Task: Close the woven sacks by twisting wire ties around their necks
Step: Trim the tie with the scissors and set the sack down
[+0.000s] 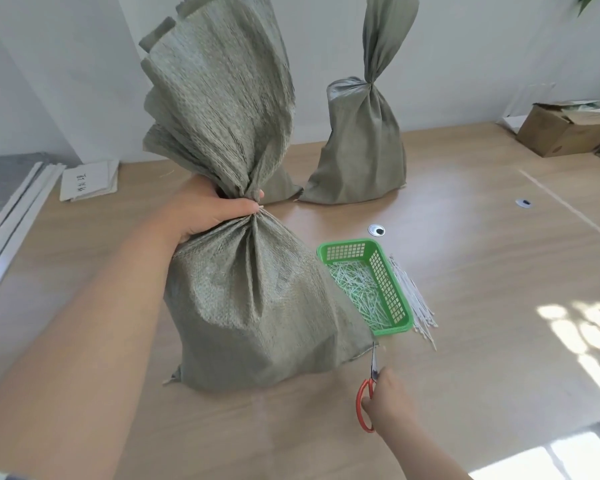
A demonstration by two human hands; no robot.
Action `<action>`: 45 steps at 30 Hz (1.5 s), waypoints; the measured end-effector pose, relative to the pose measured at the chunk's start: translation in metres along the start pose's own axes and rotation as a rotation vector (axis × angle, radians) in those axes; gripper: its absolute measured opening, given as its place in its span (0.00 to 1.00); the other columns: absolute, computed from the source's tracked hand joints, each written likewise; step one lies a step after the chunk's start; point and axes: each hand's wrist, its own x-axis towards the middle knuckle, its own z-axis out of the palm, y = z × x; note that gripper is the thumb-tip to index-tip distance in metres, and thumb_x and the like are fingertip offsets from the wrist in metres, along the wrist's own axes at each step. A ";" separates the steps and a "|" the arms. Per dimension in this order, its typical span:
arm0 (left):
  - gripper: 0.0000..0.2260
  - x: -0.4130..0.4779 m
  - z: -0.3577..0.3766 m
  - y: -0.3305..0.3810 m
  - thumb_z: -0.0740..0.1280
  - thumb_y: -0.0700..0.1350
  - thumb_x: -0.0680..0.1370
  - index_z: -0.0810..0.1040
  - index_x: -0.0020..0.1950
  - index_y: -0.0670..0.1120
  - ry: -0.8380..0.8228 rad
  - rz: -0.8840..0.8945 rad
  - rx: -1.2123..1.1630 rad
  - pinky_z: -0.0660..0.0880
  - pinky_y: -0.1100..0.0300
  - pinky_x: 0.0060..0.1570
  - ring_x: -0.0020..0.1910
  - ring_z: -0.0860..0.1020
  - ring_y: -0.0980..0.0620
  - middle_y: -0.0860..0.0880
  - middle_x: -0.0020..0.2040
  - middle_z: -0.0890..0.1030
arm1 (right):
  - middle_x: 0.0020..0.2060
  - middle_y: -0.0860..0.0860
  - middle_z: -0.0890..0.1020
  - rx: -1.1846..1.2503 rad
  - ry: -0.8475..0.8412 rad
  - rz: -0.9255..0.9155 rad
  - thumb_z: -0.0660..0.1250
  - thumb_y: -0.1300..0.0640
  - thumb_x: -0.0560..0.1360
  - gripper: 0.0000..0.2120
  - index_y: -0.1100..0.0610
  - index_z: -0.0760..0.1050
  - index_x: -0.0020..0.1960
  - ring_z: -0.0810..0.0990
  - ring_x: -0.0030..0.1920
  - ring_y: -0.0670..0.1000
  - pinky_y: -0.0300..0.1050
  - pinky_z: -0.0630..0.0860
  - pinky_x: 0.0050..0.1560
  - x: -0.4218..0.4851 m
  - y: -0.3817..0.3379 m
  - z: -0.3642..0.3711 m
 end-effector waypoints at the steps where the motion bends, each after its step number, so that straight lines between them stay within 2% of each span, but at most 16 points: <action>1: 0.12 0.000 0.000 0.000 0.79 0.51 0.71 0.86 0.54 0.54 0.001 0.000 -0.004 0.71 0.61 0.62 0.57 0.80 0.62 0.58 0.55 0.85 | 0.43 0.49 0.73 -0.007 -0.010 0.013 0.69 0.56 0.74 0.14 0.54 0.64 0.51 0.74 0.43 0.53 0.42 0.69 0.42 0.000 0.002 0.004; 4: 0.21 0.000 0.001 0.001 0.80 0.55 0.65 0.86 0.56 0.51 -0.001 -0.005 -0.030 0.73 0.65 0.60 0.56 0.81 0.62 0.55 0.55 0.85 | 0.47 0.51 0.76 -0.021 -0.043 0.040 0.68 0.55 0.75 0.13 0.53 0.62 0.50 0.79 0.51 0.55 0.42 0.69 0.43 0.004 0.006 0.015; 7: 0.14 0.001 0.004 0.002 0.78 0.46 0.72 0.85 0.57 0.48 0.014 0.020 -0.039 0.73 0.71 0.58 0.55 0.80 0.64 0.54 0.55 0.85 | 0.45 0.51 0.74 0.000 -0.056 0.041 0.67 0.55 0.76 0.12 0.53 0.64 0.53 0.80 0.52 0.55 0.43 0.70 0.43 0.007 0.004 0.021; 9: 0.14 0.001 0.004 0.002 0.77 0.44 0.74 0.85 0.59 0.46 0.019 0.025 -0.044 0.74 0.74 0.54 0.54 0.81 0.64 0.54 0.55 0.85 | 0.48 0.52 0.78 0.010 -0.058 0.050 0.67 0.55 0.75 0.12 0.54 0.66 0.54 0.81 0.54 0.56 0.42 0.69 0.43 0.009 0.003 0.024; 11: 0.15 0.001 0.004 0.001 0.79 0.46 0.72 0.85 0.58 0.47 0.017 0.019 -0.058 0.75 0.69 0.57 0.55 0.82 0.61 0.53 0.55 0.85 | 0.44 0.50 0.78 0.045 -0.043 0.067 0.67 0.55 0.74 0.11 0.54 0.66 0.52 0.79 0.48 0.56 0.43 0.70 0.43 0.009 0.004 0.028; 13: 0.14 0.000 0.003 0.001 0.79 0.45 0.72 0.86 0.57 0.48 0.027 0.022 -0.050 0.74 0.63 0.61 0.56 0.82 0.60 0.54 0.54 0.86 | 0.36 0.46 0.72 0.086 -0.013 0.080 0.66 0.56 0.74 0.09 0.54 0.66 0.49 0.74 0.41 0.55 0.44 0.71 0.42 0.007 0.006 0.032; 18: 0.10 -0.001 0.003 0.000 0.78 0.44 0.73 0.86 0.53 0.51 0.028 0.049 -0.028 0.74 0.67 0.57 0.52 0.82 0.65 0.56 0.51 0.86 | 0.33 0.45 0.68 0.124 0.036 0.075 0.67 0.57 0.75 0.09 0.55 0.65 0.47 0.70 0.36 0.52 0.44 0.67 0.39 0.008 0.010 0.034; 20: 0.11 -0.001 0.003 0.000 0.79 0.45 0.72 0.86 0.54 0.50 0.026 0.047 -0.035 0.74 0.63 0.60 0.54 0.83 0.62 0.55 0.52 0.86 | 0.34 0.45 0.68 0.123 0.045 0.065 0.67 0.56 0.75 0.09 0.54 0.66 0.47 0.71 0.38 0.53 0.44 0.67 0.39 0.010 0.011 0.036; 24: 0.15 -0.004 0.003 0.000 0.79 0.48 0.70 0.86 0.55 0.50 0.023 0.037 -0.033 0.74 0.61 0.62 0.55 0.83 0.61 0.55 0.53 0.87 | 0.40 0.48 0.74 0.106 0.031 0.045 0.68 0.56 0.74 0.10 0.52 0.66 0.49 0.77 0.46 0.56 0.44 0.67 0.41 0.011 0.014 0.039; 26: 0.15 -0.006 0.004 0.001 0.78 0.49 0.69 0.86 0.55 0.50 0.017 0.026 -0.040 0.74 0.59 0.63 0.55 0.83 0.60 0.55 0.53 0.87 | 0.40 0.48 0.73 0.119 0.024 0.043 0.69 0.55 0.72 0.12 0.52 0.67 0.50 0.79 0.48 0.56 0.44 0.68 0.42 0.011 0.016 0.039; 32: 0.10 -0.010 0.007 0.006 0.76 0.44 0.74 0.86 0.56 0.50 0.017 0.020 -0.016 0.74 0.68 0.59 0.51 0.81 0.67 0.58 0.52 0.85 | 0.41 0.49 0.74 0.087 -0.011 0.051 0.75 0.54 0.69 0.18 0.53 0.66 0.47 0.80 0.52 0.56 0.44 0.68 0.42 0.015 0.020 0.041; 36: 0.12 -0.012 0.007 0.006 0.79 0.45 0.72 0.86 0.55 0.51 0.024 0.016 -0.012 0.74 0.62 0.64 0.54 0.81 0.65 0.56 0.53 0.86 | 0.46 0.52 0.79 0.060 -0.012 0.038 0.73 0.52 0.71 0.17 0.54 0.66 0.48 0.80 0.54 0.57 0.44 0.67 0.42 0.013 0.014 0.033; 39: 0.16 -0.014 0.004 0.006 0.80 0.49 0.66 0.87 0.53 0.51 -0.017 -0.034 -0.065 0.74 0.57 0.65 0.57 0.82 0.59 0.55 0.53 0.87 | 0.51 0.54 0.81 0.113 0.093 -0.023 0.70 0.52 0.74 0.15 0.54 0.69 0.55 0.80 0.54 0.58 0.46 0.68 0.44 0.011 0.001 0.012; 41: 0.13 -0.015 0.004 0.007 0.81 0.48 0.69 0.87 0.53 0.52 -0.052 -0.061 -0.072 0.74 0.56 0.66 0.56 0.82 0.59 0.56 0.53 0.87 | 0.49 0.52 0.80 0.231 0.210 -0.094 0.68 0.52 0.75 0.16 0.53 0.71 0.61 0.80 0.52 0.56 0.45 0.70 0.45 0.009 -0.013 -0.006; 43: 0.11 -0.016 0.003 0.007 0.79 0.46 0.72 0.86 0.54 0.53 -0.082 -0.078 -0.069 0.74 0.57 0.66 0.55 0.82 0.61 0.57 0.52 0.86 | 0.45 0.48 0.79 0.365 0.319 -0.202 0.68 0.52 0.75 0.16 0.53 0.73 0.61 0.79 0.47 0.51 0.45 0.71 0.44 0.003 -0.033 -0.029; 45: 0.15 -0.018 0.001 0.008 0.80 0.50 0.70 0.86 0.56 0.53 -0.098 -0.081 -0.031 0.73 0.56 0.68 0.56 0.82 0.61 0.57 0.54 0.86 | 0.42 0.45 0.78 0.474 0.404 -0.345 0.69 0.52 0.75 0.13 0.51 0.75 0.59 0.78 0.43 0.46 0.43 0.71 0.42 -0.007 -0.058 -0.053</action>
